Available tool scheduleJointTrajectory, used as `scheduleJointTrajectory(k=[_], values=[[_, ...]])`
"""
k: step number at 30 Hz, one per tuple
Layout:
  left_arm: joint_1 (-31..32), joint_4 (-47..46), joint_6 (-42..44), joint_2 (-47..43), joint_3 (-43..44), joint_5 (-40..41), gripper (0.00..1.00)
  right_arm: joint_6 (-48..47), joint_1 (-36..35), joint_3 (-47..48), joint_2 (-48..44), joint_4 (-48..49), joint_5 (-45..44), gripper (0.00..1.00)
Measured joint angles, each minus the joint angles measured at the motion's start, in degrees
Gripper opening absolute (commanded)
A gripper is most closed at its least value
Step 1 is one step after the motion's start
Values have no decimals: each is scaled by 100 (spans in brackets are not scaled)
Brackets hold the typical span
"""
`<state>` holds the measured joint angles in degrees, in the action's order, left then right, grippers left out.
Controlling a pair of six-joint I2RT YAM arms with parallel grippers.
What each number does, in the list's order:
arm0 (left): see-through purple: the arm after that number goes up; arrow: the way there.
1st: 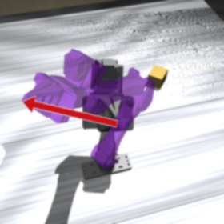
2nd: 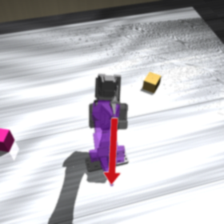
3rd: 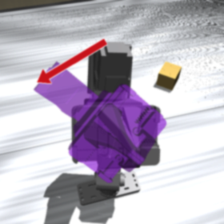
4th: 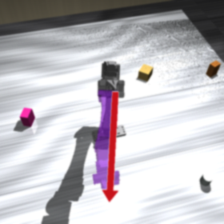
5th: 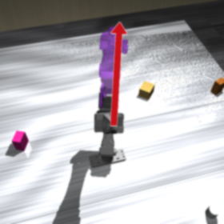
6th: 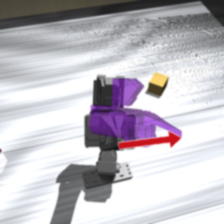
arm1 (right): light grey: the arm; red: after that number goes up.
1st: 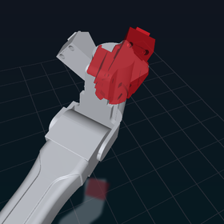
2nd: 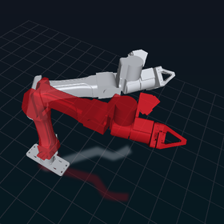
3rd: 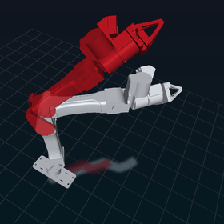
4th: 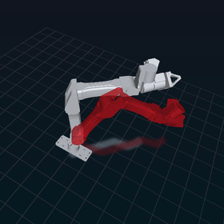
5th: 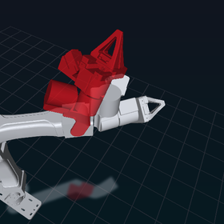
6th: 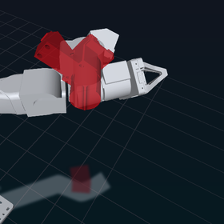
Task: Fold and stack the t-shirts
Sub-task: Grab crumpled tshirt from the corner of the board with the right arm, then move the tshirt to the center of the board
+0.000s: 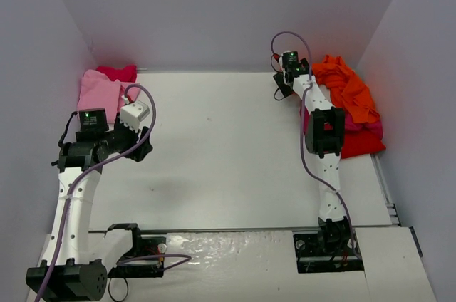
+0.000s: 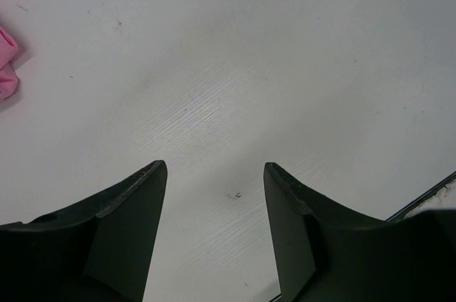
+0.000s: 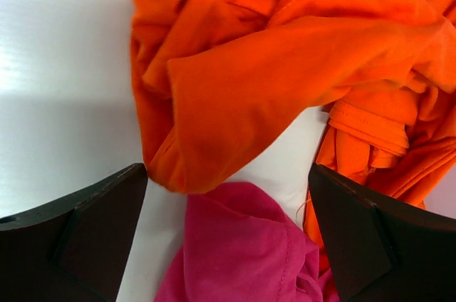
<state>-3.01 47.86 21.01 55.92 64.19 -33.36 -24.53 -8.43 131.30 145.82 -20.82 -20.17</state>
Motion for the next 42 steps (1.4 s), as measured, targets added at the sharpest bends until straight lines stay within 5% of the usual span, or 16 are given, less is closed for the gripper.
scheduleJointTrajectory(k=[3, 4, 18, 28, 35, 42], values=[[0, -3, 2, 46, -16, 4, 54, -5, 16, 223, 251, 101, -168, 9], [0, -4, 4, 68, -18, 12, 54, -8, 19, 306, 349, 129, -205, 0], [0, -57, 88, 97, -313, 149, 54, 31, 18, -37, 393, 447, -307, 0], [0, -173, 86, -76, -315, 168, 55, -136, -460, -1828, -2972, 1410, -184, 0], [0, -225, 84, -75, -315, 169, 55, -58, -1620, -1835, -4949, 1014, 1707, 0], [0, -282, 85, -75, -315, 187, 55, -305, -1858, -1864, -5224, -782, 4652, 0]])
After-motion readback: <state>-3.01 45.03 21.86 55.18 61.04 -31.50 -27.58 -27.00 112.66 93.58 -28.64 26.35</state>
